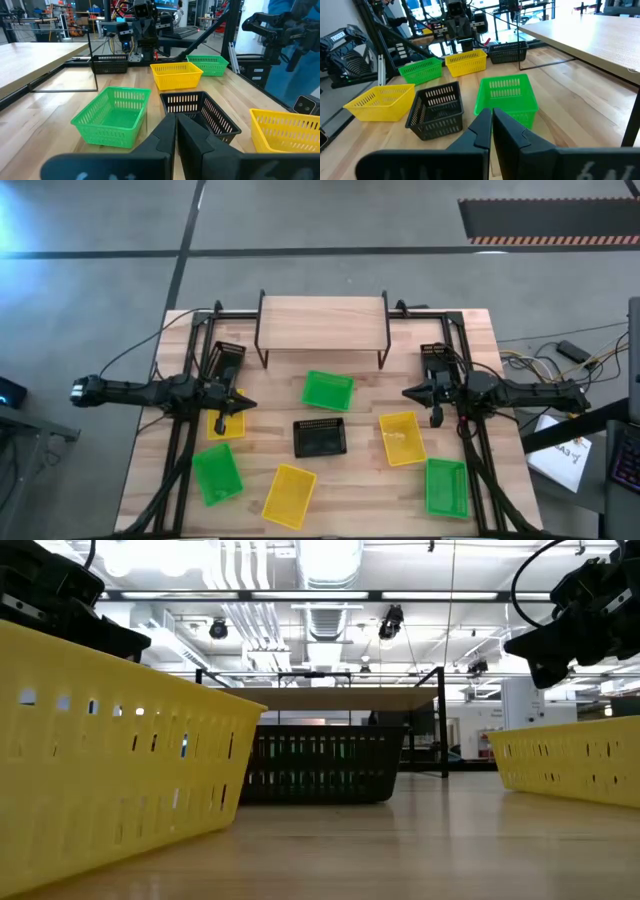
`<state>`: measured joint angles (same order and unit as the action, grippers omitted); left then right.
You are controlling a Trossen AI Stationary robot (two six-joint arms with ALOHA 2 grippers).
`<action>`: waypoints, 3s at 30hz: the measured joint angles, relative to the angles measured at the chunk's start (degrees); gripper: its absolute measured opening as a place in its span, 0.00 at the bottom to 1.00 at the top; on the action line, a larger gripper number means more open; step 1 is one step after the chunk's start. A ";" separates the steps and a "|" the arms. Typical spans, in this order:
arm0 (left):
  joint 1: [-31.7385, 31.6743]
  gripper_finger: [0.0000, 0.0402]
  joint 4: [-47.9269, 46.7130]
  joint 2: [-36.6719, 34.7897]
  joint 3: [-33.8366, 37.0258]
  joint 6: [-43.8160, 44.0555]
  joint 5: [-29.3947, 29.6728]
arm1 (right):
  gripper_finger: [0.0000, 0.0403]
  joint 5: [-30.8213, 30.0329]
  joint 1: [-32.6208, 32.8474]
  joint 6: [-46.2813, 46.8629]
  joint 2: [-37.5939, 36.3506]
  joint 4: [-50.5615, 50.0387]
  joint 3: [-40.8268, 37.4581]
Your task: Stack baskets on shelf by color
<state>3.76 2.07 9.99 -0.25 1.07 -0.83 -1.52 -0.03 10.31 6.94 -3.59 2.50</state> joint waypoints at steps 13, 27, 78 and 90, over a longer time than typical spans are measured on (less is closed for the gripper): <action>-0.01 0.00 0.00 0.00 0.00 0.00 -0.01 | 0.02 0.00 0.02 0.00 0.00 0.00 0.00; 0.01 0.00 -0.01 0.00 0.00 0.00 0.01 | 0.02 0.04 0.01 17.12 0.16 9.27 -0.07; -0.01 0.00 -0.01 0.01 0.00 -0.01 -0.01 | 0.31 -1.65 38.14 19.19 70.01 -37.55 45.92; 0.01 0.00 -0.01 0.08 0.00 0.00 -0.01 | 0.12 -1.48 38.14 16.04 75.96 -37.64 45.75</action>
<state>3.77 2.07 10.07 -0.25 1.07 -0.84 -3.00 38.11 26.35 82.90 -41.23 48.25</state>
